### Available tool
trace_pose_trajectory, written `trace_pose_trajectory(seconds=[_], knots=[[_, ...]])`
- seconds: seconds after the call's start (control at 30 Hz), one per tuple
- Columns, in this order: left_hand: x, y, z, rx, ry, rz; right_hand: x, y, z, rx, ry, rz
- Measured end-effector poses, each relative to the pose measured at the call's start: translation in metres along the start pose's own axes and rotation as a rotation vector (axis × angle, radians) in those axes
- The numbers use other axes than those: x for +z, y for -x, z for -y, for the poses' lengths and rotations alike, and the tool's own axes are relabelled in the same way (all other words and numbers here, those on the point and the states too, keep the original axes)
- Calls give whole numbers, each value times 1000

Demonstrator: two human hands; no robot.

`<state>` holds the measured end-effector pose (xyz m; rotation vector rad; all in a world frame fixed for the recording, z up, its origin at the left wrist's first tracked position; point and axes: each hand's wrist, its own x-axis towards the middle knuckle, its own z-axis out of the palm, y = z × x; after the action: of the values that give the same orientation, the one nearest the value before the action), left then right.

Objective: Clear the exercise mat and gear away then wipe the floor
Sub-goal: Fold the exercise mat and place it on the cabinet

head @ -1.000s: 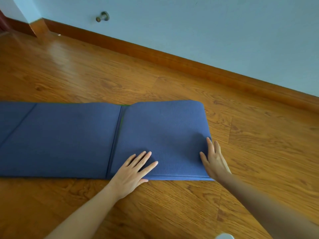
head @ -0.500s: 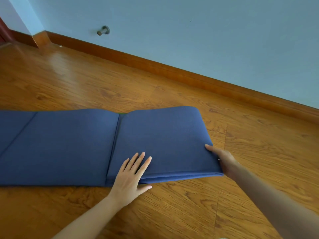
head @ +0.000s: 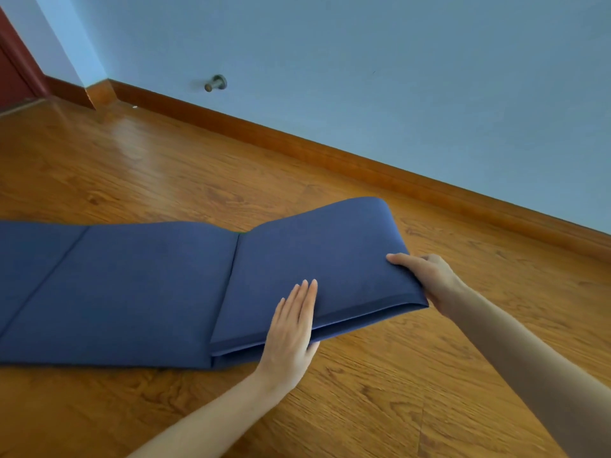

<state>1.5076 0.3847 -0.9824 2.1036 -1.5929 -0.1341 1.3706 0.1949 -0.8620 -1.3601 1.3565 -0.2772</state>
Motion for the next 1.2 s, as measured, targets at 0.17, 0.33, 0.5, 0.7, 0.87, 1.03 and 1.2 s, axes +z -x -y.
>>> trace_pose_trajectory(seconds=[0.17,0.33,0.5,0.7,0.87,1.03,1.2], knots=[[14,-11,-17,-4,61,60,-10,17,7,-75,-56,-63],[23,-42,-66,27,220,69,-52,27,20,-172,-35,-165],[43,-60,-127,54,358,107,-111,41,16,-152,-43,-254],[67,-71,-183,68,507,158,-156,53,7,-108,-178,-363],[79,-67,-186,66,568,113,-154,53,1,-111,-254,-330],[75,-67,-182,35,610,36,-140,50,10,-181,-277,-294],[62,-66,-175,-35,661,-25,-120,50,26,-231,-374,-148]])
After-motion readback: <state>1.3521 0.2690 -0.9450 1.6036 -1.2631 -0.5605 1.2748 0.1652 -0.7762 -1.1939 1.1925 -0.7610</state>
